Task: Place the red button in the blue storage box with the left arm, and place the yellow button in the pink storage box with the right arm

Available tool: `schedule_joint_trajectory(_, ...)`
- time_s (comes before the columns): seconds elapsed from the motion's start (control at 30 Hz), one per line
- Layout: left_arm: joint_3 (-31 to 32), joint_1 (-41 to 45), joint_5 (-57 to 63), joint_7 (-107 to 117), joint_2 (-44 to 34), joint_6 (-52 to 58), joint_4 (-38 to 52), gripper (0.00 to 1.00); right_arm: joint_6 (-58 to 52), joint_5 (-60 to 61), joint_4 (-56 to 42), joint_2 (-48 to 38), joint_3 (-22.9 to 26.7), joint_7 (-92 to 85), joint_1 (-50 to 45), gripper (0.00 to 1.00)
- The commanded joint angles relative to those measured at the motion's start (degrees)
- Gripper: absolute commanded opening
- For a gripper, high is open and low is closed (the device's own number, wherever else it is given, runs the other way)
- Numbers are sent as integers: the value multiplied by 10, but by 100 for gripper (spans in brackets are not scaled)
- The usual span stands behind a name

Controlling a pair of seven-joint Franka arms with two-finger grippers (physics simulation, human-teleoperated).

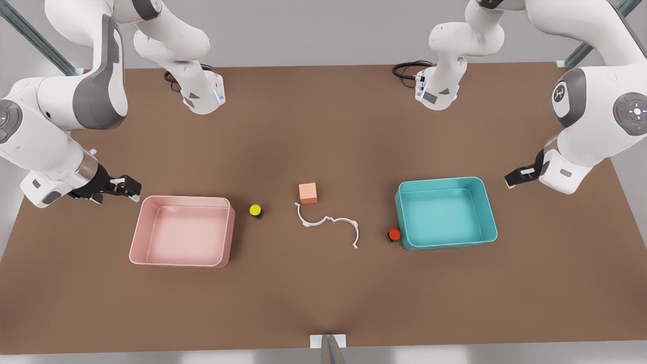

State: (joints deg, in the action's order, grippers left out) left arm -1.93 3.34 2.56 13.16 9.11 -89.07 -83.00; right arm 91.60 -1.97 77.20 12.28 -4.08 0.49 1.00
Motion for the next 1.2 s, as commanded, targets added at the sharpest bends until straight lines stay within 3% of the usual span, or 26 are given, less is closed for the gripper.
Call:
schedule_joint_trajectory(0.0,0,0,1,-210,0,-6,0,100,0,0,0,-1,0,-3,1,100)
schedule_joint_trajectory(0.1,1,10,1,-115,13,-6,0,100,0,0,0,-1,1,-2,1,100)
schedule_joint_trajectory(0.23,1,97,-4,417,71,-47,0,100,17,-1,3,12,-6,9,-12,100)
schedule_joint_trajectory(0.4,1,142,-7,812,119,-138,-1,100,55,-1,19,56,-15,97,-70,100)
schedule_joint_trajectory(0.53,1,158,-4,1058,145,-164,-1,100,161,-4,131,67,-73,192,-75,100)
schedule_joint_trajectory(0.63,2,177,-17,1197,165,-174,1,100,182,-51,143,106,-89,318,-129,100)
schedule_joint_trajectory(0.8,3,206,-73,1302,197,-247,8,100,298,-51,216,134,-103,373,-137,100)
schedule_joint_trajectory(1.07,3,225,-70,1369,254,-251,37,100,429,-53,284,181,-104,409,-144,100)
schedule_joint_trajectory(1.17,2,225,-70,1366,258,-251,34,100,429,-54,298,187,-104,442,-148,100)
